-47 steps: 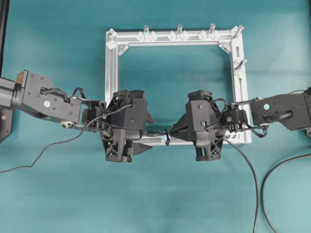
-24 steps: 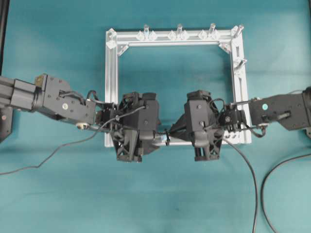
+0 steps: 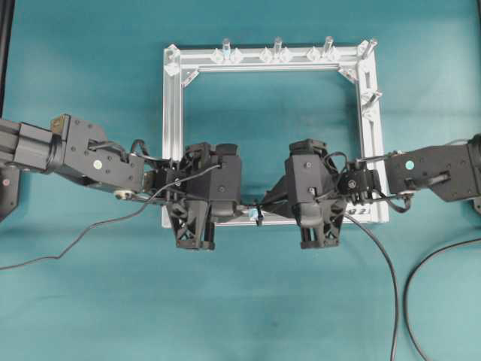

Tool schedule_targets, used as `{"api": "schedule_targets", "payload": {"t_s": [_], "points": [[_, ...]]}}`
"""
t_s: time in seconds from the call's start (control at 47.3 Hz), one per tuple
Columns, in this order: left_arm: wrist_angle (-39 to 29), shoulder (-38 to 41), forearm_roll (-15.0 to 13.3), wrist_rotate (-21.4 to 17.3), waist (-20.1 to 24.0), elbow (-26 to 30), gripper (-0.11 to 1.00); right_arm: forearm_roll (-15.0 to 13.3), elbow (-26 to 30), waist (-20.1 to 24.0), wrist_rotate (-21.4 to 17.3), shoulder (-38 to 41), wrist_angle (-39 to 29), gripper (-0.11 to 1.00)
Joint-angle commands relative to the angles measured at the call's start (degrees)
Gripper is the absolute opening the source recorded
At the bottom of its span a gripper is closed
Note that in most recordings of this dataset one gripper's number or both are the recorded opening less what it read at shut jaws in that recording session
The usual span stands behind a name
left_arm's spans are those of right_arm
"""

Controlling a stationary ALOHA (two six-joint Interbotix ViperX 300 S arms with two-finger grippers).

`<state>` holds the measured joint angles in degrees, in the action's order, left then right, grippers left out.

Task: Insert the wire through the string loop located in the center.
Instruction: 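Grasp the USB plug with the left gripper beyond the loop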

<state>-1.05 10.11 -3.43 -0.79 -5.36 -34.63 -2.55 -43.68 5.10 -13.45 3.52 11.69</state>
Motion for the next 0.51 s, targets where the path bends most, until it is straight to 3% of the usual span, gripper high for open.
{"api": "schedule_targets", "payload": {"t_s": [0.0,0.487], "points": [[0.2,-2.1,0.2,0.3,0.1,0.7,0.14,-0.1,1.2,0.1,0.2,-0.6,0.5,0.08],[0.1,-2.5,0.2,0.3,0.1,0.6,0.14,-0.1,0.9,0.1,0.3,-0.7,0.5,0.08]]}}
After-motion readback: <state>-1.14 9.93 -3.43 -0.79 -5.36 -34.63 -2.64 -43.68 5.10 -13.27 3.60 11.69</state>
